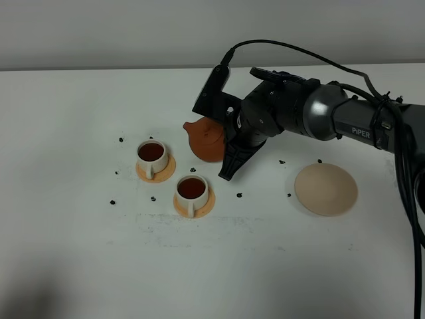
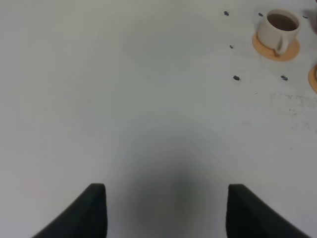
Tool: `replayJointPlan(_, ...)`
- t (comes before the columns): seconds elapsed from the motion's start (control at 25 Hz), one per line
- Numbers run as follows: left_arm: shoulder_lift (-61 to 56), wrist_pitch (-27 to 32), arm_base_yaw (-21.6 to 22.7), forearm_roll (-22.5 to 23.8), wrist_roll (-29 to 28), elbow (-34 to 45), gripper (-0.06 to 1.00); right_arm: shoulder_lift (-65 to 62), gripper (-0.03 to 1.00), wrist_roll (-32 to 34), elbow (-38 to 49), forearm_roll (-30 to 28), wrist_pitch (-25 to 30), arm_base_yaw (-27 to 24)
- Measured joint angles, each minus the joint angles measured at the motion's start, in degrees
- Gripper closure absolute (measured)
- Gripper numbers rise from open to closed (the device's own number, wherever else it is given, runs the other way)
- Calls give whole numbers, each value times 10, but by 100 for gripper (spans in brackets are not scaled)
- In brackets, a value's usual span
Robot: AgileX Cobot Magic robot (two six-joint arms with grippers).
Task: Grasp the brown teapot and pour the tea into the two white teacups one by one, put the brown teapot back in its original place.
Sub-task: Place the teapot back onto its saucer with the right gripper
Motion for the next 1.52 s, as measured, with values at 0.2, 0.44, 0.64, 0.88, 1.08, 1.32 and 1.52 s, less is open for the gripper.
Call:
replayJointPlan(0.2,0,0,0,0,0,0,44,-24,88,0,-1,2,35,0)
replayJointPlan(0.44,0,0,0,0,0,0,44,-90,88,39,-1,3,147,-5)
replayJointPlan(0.64,0,0,0,0,0,0,44,-175,88,63,67,24,140,-39)
replayJointPlan(0.88,0,0,0,0,0,0,44,-297,88,98,201,82,67,-123)
replayJointPlan(1.08,0,0,0,0,0,0,44,-350,88,135,323,115,13,-170)
replayJointPlan(1.32,0,0,0,0,0,0,44,-371,88,142,432,157,-76,-178)
replayJointPlan(1.52,0,0,0,0,0,0,44,-371,88,143,484,179,-139,-179)
